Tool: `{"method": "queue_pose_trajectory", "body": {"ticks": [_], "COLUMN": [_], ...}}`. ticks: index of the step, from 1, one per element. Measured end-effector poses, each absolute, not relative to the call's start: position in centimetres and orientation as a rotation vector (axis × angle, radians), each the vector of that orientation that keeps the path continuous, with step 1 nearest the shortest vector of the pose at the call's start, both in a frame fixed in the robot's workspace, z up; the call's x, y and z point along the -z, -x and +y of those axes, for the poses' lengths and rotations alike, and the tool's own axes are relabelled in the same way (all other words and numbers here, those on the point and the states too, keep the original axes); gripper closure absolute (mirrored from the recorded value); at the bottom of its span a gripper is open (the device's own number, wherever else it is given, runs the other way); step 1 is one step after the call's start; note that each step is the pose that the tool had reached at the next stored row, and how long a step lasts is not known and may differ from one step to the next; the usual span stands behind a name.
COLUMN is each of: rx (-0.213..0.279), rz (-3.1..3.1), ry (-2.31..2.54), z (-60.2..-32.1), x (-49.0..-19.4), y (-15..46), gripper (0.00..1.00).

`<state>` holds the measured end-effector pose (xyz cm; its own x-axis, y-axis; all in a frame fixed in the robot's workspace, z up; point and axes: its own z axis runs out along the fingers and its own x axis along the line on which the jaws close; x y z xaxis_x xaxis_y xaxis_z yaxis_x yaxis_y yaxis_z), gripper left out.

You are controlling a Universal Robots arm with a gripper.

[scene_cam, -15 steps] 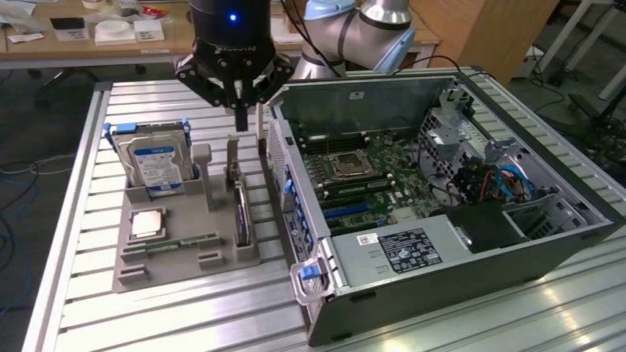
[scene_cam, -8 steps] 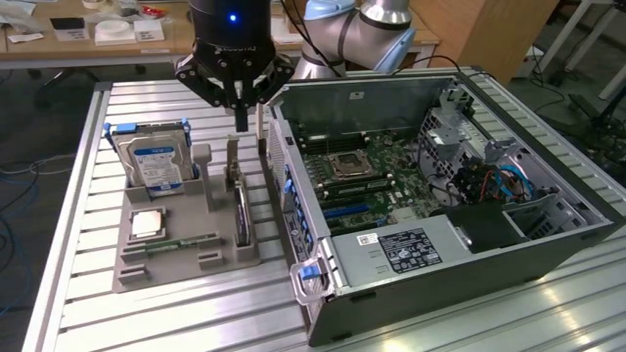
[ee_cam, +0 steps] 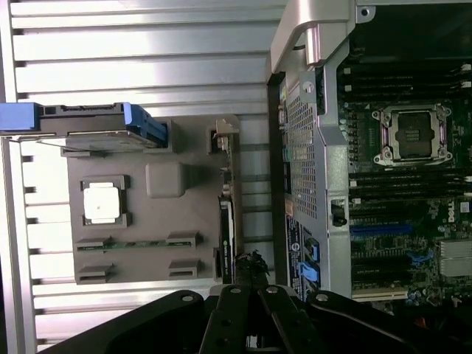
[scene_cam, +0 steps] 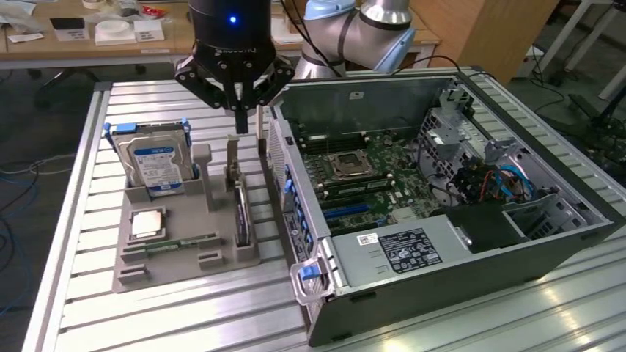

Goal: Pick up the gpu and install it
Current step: 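Reach for the gpu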

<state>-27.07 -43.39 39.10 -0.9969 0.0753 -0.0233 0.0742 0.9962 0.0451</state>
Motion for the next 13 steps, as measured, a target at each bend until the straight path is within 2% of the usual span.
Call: {"method": "queue_pose_trajectory", "body": {"ticks": [13], "rx": [-0.069], "rz": [3.114], "ry": [-0.117], "z": [-43.54], "x": [-39.1], "y": [27.08], "gripper": [0.89]}}
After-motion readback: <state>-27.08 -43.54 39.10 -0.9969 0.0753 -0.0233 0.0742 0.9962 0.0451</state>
